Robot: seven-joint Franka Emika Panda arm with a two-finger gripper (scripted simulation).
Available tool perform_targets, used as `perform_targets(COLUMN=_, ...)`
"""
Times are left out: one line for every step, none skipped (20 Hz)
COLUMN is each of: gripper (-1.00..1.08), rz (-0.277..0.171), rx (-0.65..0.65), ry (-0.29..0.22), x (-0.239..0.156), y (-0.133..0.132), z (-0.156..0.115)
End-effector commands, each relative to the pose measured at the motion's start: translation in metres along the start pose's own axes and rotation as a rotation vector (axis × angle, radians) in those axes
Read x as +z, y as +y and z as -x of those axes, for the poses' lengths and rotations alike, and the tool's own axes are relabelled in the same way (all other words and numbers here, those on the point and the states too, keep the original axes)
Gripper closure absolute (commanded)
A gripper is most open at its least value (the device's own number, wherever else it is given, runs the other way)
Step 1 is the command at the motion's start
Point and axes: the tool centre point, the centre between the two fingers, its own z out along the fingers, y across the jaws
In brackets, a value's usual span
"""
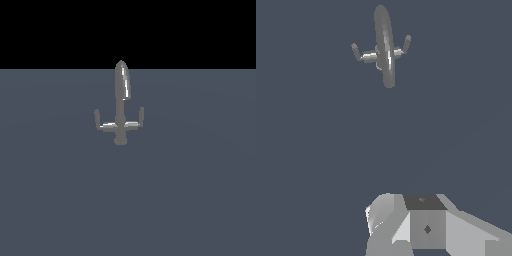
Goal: Turn on the faucet by rotating a designated handle.
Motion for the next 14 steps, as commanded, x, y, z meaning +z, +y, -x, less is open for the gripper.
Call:
perform_targets(gripper=1.08, rz=0.0, rx=0.0, ry=0.0, x=0.0, y=0.0, z=0.0)
perform_targets(gripper=1.08, rz=0.001, rx=0.001, ry=0.001, x=0.0, y=0.0, z=0.0)
perform_targets(gripper=1.08, rz=0.002, rx=0.002, ry=0.002, x=-0.001, y=0.001, z=0.0)
perform_targets(gripper=1.08, rz=0.005, rx=0.005, ry=0.005, x=-0.003, y=0.002, z=-0.001)
perform_targets(gripper=1.08, rz=0.009, rx=0.009, ry=0.009, x=-0.005, y=0.004, z=-0.001)
perform_targets(gripper=1.08, rz=0.014, rx=0.014, ry=0.013, x=-0.007, y=0.006, z=-0.001)
perform_targets(gripper=1.08, rz=0.019, rx=0.02, ry=0.019, x=-0.01, y=0.009, z=-0.002)
perform_targets(gripper=1.08, rz=0.024, rx=0.026, ry=0.023, x=-0.012, y=0.011, z=-0.002)
perform_targets(gripper=1.08, rz=0.027, rx=0.03, ry=0.026, x=-0.014, y=0.012, z=-0.003)
perform_targets(gripper=1.08, rz=0.029, rx=0.034, ry=0.028, x=-0.015, y=0.014, z=-0.003)
perform_targets(gripper=1.08, rz=0.029, rx=0.036, ry=0.029, x=-0.015, y=0.014, z=-0.003)
perform_targets(gripper=1.08, rz=0.029, rx=0.036, ry=0.029, x=-0.015, y=0.014, z=-0.003)
perform_targets(gripper=1.08, rz=0.028, rx=0.035, ry=0.028, x=-0.015, y=0.014, z=-0.003)
perform_targets(gripper=1.08, rz=0.029, rx=0.033, ry=0.028, x=-0.015, y=0.014, z=-0.003)
